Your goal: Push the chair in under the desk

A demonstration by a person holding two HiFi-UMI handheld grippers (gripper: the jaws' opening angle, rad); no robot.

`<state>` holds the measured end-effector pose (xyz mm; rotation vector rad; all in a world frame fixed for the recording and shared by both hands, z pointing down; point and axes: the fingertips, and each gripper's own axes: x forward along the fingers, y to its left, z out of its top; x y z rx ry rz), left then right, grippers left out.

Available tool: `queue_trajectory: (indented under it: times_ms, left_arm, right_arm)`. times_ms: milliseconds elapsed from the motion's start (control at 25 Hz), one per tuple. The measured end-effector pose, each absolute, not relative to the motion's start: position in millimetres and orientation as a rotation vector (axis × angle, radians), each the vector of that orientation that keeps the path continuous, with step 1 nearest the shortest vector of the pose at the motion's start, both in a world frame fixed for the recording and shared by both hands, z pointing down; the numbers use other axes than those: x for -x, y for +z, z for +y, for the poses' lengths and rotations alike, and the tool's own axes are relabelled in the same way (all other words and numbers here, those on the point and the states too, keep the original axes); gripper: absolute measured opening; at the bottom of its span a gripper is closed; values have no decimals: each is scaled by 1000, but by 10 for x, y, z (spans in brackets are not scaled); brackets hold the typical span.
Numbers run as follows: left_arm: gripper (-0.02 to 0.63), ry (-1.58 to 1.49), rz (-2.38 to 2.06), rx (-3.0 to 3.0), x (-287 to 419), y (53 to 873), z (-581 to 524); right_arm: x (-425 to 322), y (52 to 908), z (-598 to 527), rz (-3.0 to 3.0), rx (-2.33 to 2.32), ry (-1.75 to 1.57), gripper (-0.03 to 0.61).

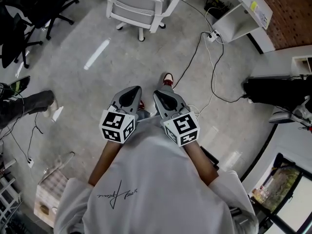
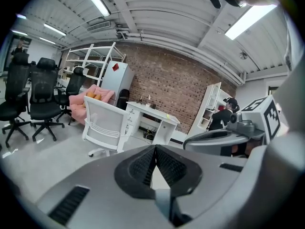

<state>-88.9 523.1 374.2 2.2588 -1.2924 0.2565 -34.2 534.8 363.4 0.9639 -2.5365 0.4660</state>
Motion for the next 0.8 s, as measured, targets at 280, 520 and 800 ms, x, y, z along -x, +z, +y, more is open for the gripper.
queue_trajectory:
  times_ms: [280, 520, 800]
  left_arm:
    - [6, 249, -1314, -2214, 1056, 3763, 5076]
    - [6, 324, -1319, -2205, 1132, 3845, 4817]
    - [6, 370, -1309, -2178, 1179, 3907, 4426]
  right_arm:
    - [484, 3665, 5171, -2550, -917, 452, 28]
    - [596, 3713, 4816, -2560, -900, 479, 28]
    - [684, 3765, 4329, -2574, -850, 489, 28]
